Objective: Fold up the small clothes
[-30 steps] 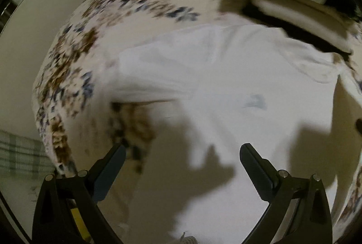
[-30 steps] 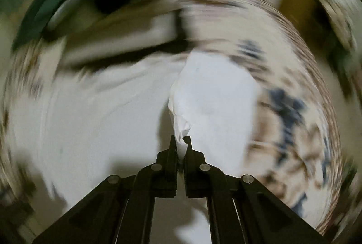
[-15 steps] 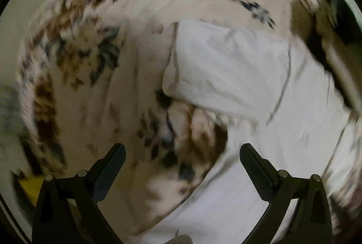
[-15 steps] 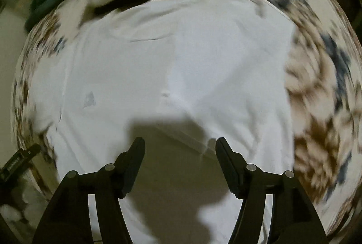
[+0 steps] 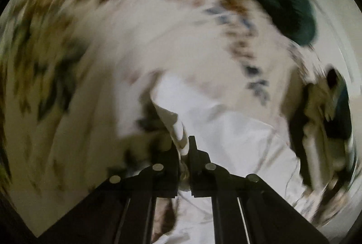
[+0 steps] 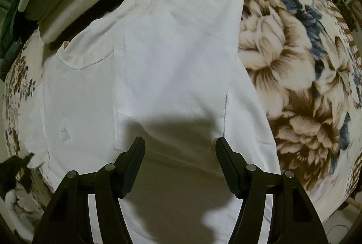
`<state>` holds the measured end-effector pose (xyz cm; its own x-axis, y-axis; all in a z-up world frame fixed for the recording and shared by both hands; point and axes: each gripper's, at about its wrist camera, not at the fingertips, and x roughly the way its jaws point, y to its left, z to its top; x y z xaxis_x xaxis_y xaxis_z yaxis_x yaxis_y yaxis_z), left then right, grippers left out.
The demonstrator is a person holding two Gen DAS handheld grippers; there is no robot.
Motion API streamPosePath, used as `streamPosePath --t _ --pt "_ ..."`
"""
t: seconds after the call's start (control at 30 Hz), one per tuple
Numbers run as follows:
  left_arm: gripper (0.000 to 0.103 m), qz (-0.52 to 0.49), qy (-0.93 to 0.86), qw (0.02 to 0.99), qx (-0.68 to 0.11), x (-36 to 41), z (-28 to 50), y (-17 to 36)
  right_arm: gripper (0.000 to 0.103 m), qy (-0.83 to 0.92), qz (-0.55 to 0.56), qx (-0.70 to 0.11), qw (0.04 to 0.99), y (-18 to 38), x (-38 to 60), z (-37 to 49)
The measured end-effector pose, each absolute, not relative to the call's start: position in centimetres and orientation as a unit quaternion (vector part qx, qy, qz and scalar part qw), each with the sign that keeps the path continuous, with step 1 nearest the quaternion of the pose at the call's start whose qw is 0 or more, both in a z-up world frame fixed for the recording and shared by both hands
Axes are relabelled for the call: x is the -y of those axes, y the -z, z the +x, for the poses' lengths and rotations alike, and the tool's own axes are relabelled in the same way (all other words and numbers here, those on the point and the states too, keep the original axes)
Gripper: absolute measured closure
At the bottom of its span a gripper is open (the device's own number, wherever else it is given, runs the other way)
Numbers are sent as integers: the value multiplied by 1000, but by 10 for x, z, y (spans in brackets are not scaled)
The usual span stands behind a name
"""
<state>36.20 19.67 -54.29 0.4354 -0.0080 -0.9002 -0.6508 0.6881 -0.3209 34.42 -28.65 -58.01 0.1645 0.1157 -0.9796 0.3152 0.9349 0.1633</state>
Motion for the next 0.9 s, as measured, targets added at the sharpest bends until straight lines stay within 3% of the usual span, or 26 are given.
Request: streamPosePath --t 0.2,0.43,0.47,0.5,0.53,0.6,0.77,0.9 --pt "99 -153 -86 857 -484 -89 384 495 37 88 164 -632 752 567 277 335" --pt "92 -50 25 842 -537 17 372 511 37 101 170 -642 740 559 299 322" --pt "88 -44 24 838 -543 18 366 511 36 100 170 -645 738 551 307 329" --pt "74 -42 20 836 -547 17 361 510 36 96 172 -646 738 549 309 329" --pt "48 -43 16 835 -549 13 357 509 36 93 174 -646 737 543 317 329" --pt "12 -51 -1 837 -545 2 351 507 36 91 179 -644 738 539 320 330" --pt "11 -54 -58 834 -546 -31 370 517 36 87 203 -637 739 532 326 333" --pt "11 -13 -71 813 -578 -29 400 567 36 88 216 -641 731 528 335 330"
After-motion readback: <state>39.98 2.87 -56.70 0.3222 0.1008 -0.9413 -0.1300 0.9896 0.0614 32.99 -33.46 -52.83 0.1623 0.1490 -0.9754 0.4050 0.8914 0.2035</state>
